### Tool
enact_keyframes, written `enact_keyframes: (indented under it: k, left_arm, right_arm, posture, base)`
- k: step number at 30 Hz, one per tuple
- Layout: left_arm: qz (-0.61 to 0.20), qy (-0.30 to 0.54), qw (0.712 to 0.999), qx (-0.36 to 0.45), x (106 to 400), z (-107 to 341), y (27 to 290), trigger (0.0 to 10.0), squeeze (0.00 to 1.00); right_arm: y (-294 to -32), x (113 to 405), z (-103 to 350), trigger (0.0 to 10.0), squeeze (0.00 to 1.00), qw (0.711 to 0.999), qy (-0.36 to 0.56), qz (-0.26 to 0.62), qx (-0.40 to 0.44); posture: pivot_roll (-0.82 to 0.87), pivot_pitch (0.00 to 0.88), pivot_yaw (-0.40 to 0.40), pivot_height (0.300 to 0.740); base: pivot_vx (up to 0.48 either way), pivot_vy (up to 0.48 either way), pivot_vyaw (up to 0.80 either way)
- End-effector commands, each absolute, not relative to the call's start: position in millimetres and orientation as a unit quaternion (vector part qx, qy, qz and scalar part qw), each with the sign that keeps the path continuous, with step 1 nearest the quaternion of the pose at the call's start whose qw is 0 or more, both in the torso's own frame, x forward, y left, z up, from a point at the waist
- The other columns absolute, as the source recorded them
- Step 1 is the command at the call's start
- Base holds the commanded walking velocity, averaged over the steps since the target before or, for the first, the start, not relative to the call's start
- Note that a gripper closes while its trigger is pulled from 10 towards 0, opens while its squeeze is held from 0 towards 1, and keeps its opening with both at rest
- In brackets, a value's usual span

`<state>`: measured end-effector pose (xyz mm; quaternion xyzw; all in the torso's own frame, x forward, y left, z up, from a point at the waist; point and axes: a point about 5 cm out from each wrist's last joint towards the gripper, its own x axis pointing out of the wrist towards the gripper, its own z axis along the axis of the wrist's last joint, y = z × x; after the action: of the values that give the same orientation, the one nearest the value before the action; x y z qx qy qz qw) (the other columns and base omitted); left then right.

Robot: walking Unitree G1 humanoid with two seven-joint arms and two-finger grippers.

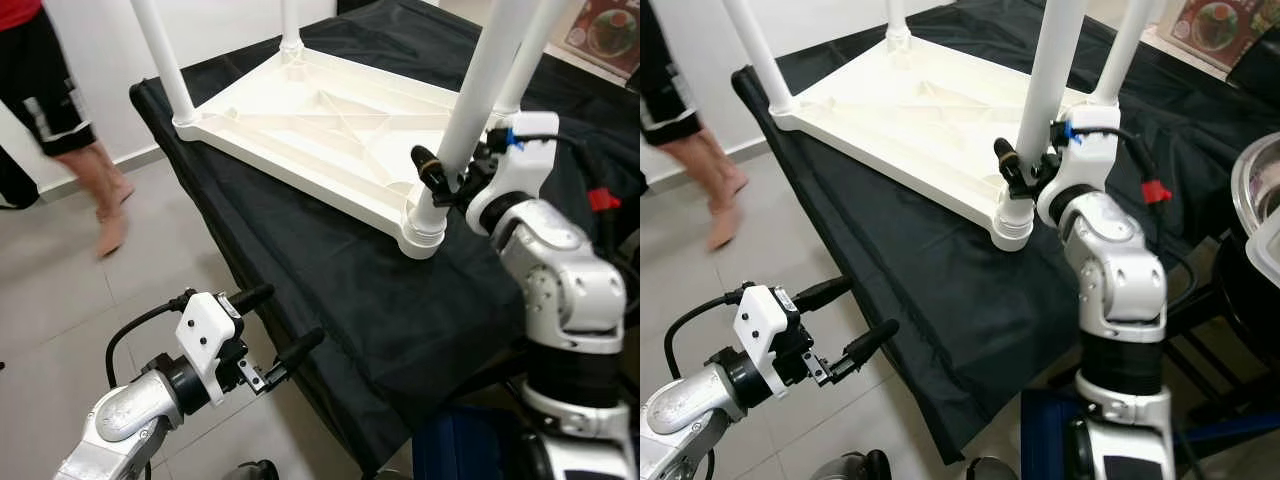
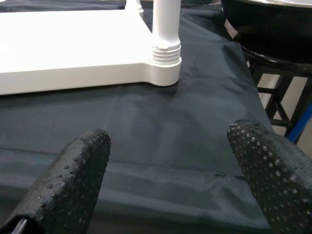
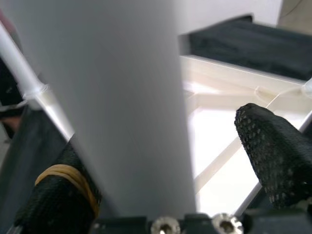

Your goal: Building children table

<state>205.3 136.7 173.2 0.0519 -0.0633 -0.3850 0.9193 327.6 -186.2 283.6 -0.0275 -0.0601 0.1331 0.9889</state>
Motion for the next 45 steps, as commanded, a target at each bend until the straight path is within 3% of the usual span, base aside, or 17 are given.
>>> enact_keyframes:
  k: [1,3,12,13,14,15,16,17,25,31,33,34,36,43,44,45]
  left_arm:
    - [-0.389,-0.047,0.919,0.050,203.5,167.4,136.7,10.0,0.00]
    - [-0.389,-0.048,0.918,0.050,203.9,167.5,135.8,10.0,0.00]
    - [-0.389,-0.047,0.919,0.051,201.6,168.6,136.2,10.0,0.00]
    - [-0.388,-0.047,0.919,0.051,201.4,168.6,136.5,10.0,0.00]
    - [-0.388,-0.047,0.919,0.051,201.4,168.6,136.5,10.0,0.00]
    - [-0.388,-0.047,0.919,0.051,201.4,168.7,136.7,10.0,0.00]
    - [-0.388,-0.047,0.919,0.051,201.4,168.7,136.7,10.0,0.00]
    - [-0.388,-0.047,0.919,0.051,201.4,168.8,136.8,10.0,0.00]
    - [-0.387,-0.048,0.919,0.053,202.0,169.9,137.4,10.0,0.00]
    - [-0.386,-0.048,0.920,0.051,202.4,169.8,137.8,10.0,0.00]
    - [-0.386,-0.048,0.920,0.051,202.6,169.2,136.9,10.0,0.00]
    - [-0.386,-0.048,0.920,0.051,202.6,169.2,136.9,10.0,0.00]
    - [-0.387,-0.049,0.919,0.050,203.0,169.1,136.3,10.0,0.00]
    - [-0.389,-0.050,0.919,0.050,203.4,169.4,135.3,10.0,0.00]
    - [-0.389,-0.049,0.918,0.049,203.5,169.3,135.0,10.0,0.00]
    - [-0.389,-0.049,0.918,0.049,203.5,169.3,135.0,10.0,0.00]
  right_arm:
    - [-190.5,327.9,292.2,10.0,0.00,0.979,-0.075,0.187,-0.035]
    - [-199.0,328.6,297.5,10.0,0.00,0.967,-0.075,0.237,-0.053]
    - [-222.5,336.5,307.4,10.0,0.00,0.949,-0.071,0.303,-0.060]
    - [-223.4,337.0,308.7,8.6,0.00,0.947,-0.072,0.309,-0.054]
    - [-223.4,337.0,308.7,8.6,0.00,0.947,-0.072,0.309,-0.054]
    - [-224.7,338.0,309.5,1.5,0.00,0.945,-0.074,0.312,-0.055]
    - [-224.7,338.0,309.5,1.5,0.00,0.945,-0.074,0.312,-0.055]
    - [-223.7,337.7,309.4,0.0,0.00,0.942,-0.074,0.323,-0.051]
    - [-217.3,335.1,302.1,0.0,0.00,0.940,-0.073,0.331,-0.048]
    - [-212.9,335.4,293.0,0.0,0.00,0.969,-0.062,0.231,-0.069]
    - [-214.8,332.6,277.9,0.0,0.00,0.989,-0.035,0.114,-0.093]
    - [-214.8,332.6,277.9,0.0,0.00,0.989,-0.035,0.114,-0.093]
    - [-217.8,327.6,265.9,0.0,0.00,0.995,-0.007,0.027,-0.094]
    - [-194.1,318.7,258.9,0.0,0.00,0.998,-0.010,0.000,-0.064]
    - [-191.7,318.3,258.9,10.0,0.00,0.998,-0.010,0.002,-0.059]
    - [-191.7,318.3,258.9,10.0,0.00,0.998,-0.010,0.002,-0.059]
  posture:
    - [-0.01,0.201,-0.011,0.740]
    - [-0.01,0.198,-0.014,0.740]
    - [0.00,0.205,-0.013,0.740]
    - [0.00,0.205,-0.012,0.740]
    - [0.00,0.205,-0.012,0.740]
    - [0.00,0.206,-0.012,0.740]
    - [0.00,0.206,-0.012,0.740]
    - [0.00,0.206,-0.012,0.740]
    - [0.00,0.208,-0.013,0.740]
    - [0.00,0.209,-0.014,0.740]
    - [-0.01,0.207,-0.013,0.740]
    - [-0.01,0.207,-0.013,0.740]
    - [-0.01,0.206,-0.013,0.740]
    - [-0.01,0.207,-0.008,0.740]
    - [-0.02,0.207,-0.010,0.740]
    - [-0.02,0.207,-0.010,0.740]
  base:
    - [0.000,0.000,0.00]
    - [0.000,0.000,0.00]
    - [0.000,0.000,0.00]
    - [0.000,0.000,0.00]
    - [0.000,0.000,0.00]
    - [0.000,0.000,0.00]
    - [0.000,0.000,0.00]
    - [0.000,0.000,0.00]
    - [0.000,0.000,0.00]
    - [0.000,0.000,0.00]
    - [0.000,0.000,0.00]
    - [0.000,0.000,0.00]
    - [0.000,0.000,0.00]
    - [0.000,0.000,0.00]
    - [0.000,0.000,0.00]
    - [0.000,0.000,0.00]
